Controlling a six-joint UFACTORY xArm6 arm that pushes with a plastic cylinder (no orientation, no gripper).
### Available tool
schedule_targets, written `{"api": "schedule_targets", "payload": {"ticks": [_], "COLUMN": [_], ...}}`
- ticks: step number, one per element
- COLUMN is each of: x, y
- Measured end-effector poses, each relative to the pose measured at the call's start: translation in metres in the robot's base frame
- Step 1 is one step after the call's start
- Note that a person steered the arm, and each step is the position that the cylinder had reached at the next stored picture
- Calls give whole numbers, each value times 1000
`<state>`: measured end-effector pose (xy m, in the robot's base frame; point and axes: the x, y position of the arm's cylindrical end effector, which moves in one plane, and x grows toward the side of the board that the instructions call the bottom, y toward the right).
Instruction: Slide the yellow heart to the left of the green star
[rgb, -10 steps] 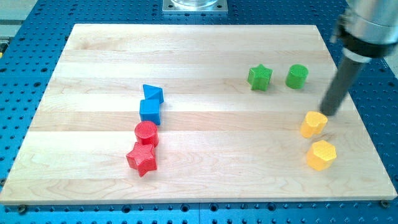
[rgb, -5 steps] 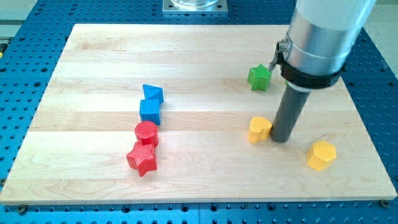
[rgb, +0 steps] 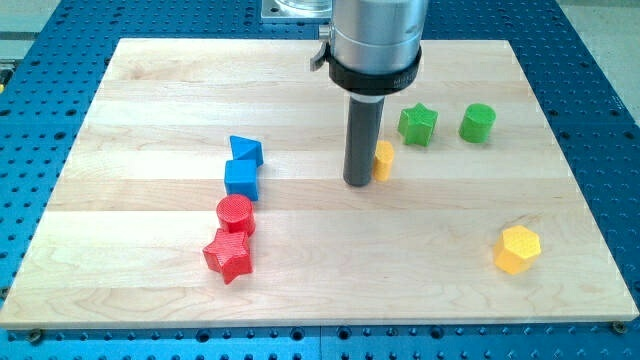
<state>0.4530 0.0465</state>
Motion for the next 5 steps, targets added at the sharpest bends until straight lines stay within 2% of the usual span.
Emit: {"api": "schedule_targets", "payload": {"ticks": [1, 2, 5], "x": [9, 15, -38], "y": [0, 27, 28]}}
